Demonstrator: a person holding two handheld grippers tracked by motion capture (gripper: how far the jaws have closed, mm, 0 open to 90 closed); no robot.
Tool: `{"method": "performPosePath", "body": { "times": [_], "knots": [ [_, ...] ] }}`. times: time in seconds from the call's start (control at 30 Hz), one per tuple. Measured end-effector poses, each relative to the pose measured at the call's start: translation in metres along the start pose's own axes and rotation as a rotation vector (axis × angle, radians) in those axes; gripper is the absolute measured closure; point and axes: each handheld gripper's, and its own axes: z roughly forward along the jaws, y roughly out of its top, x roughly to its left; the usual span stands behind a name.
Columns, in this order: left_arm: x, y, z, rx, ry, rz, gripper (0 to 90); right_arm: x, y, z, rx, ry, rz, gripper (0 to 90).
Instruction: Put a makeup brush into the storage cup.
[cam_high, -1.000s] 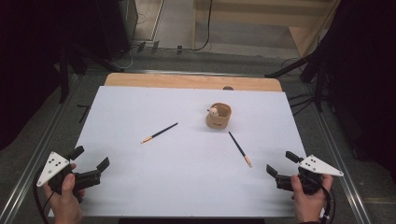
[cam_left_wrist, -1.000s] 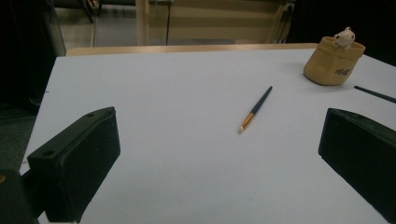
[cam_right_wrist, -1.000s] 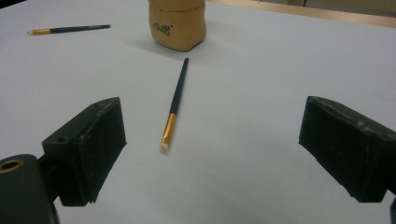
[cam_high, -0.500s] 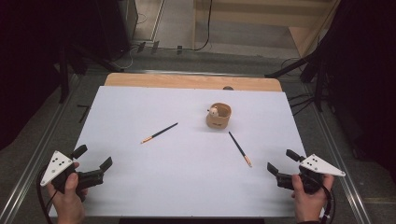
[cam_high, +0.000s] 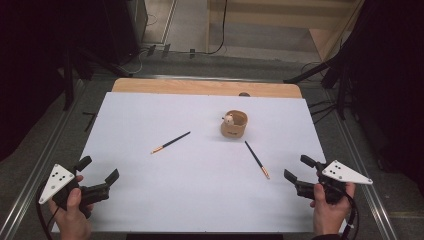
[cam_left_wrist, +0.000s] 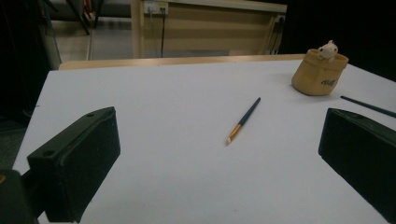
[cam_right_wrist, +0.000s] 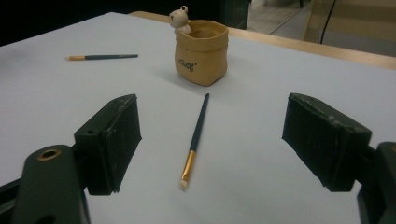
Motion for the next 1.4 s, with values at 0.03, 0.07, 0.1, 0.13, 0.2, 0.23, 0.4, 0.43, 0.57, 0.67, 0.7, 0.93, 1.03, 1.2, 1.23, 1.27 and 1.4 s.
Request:
{"method": "performPosePath", "body": {
  "times": [0.03,0.07,0.1,0.13,0.2,0.23,0.4,0.43,0.57,0.67,0.7,0.93,1.03,1.2,1.23,1.27,1.4],
  "knots": [
    [0.000,0.000,0.000,0.000,0.000,0.000,0.0,0.001,0.001,0.002,0.005,-0.005,-0.002,16.2],
    [-0.001,0.000,0.001,0.001,0.001,0.006,0.0,0.001,0.001,0.002,0.005,-0.005,-0.002,16.2],
    [-0.002,0.000,0.002,0.003,-0.003,0.009,0.0,0.003,0.005,0.004,0.021,-0.017,-0.009,16.0],
    [-0.004,0.000,0.003,0.008,-0.006,0.011,0.0,0.003,0.005,0.004,0.021,-0.017,-0.009,16.0],
    [-0.006,-0.001,0.007,0.016,-0.013,0.020,0.0,0.006,0.012,0.008,0.049,-0.019,-0.019,16.8],
    [-0.006,-0.001,0.007,0.016,-0.013,0.020,0.0,0.006,0.012,0.008,0.049,-0.019,-0.019,16.8],
    [-0.007,-0.002,0.008,0.021,-0.028,0.016,0.0,0.010,0.024,0.020,0.139,-0.020,-0.043,20.6],
    [-0.007,-0.002,0.008,0.025,-0.025,0.020,0.0,0.011,0.029,0.026,0.166,-0.030,-0.048,21.7],
    [-0.006,-0.003,0.010,0.033,-0.023,0.027,0.0,0.012,0.036,0.034,0.202,-0.027,-0.057,23.5],
    [-0.005,-0.004,0.011,0.037,-0.018,0.024,0.0,0.012,0.044,0.046,0.213,-0.032,-0.050,25.3],
    [-0.005,-0.004,0.011,0.037,-0.018,0.024,0.0,0.012,0.046,0.049,0.219,-0.039,-0.041,26.3],
    [-0.007,-0.004,0.010,0.038,-0.016,0.029,0.0,0.013,0.053,0.071,0.281,-0.017,-0.030,30.5],
    [-0.007,-0.004,0.009,0.040,-0.014,0.031,0.0,0.013,0.055,0.078,0.308,-0.007,-0.023,32.3],
    [-0.006,-0.004,0.007,0.037,-0.011,0.031,0.0,0.016,0.058,0.088,0.360,-0.031,-0.040,35.2],
    [-0.006,-0.004,0.006,0.036,-0.008,0.028,0.0,0.017,0.060,0.094,0.392,-0.044,-0.036,37.8],
    [-0.006,-0.004,0.006,0.036,-0.008,0.028,0.0,0.018,0.061,0.096,0.407,-0.040,-0.030,37.9],
    [-0.005,-0.004,0.006,0.036,-0.006,0.027,0.0,0.020,0.062,0.104,0.458,-0.031,-0.030,35.8]
  ]
}}
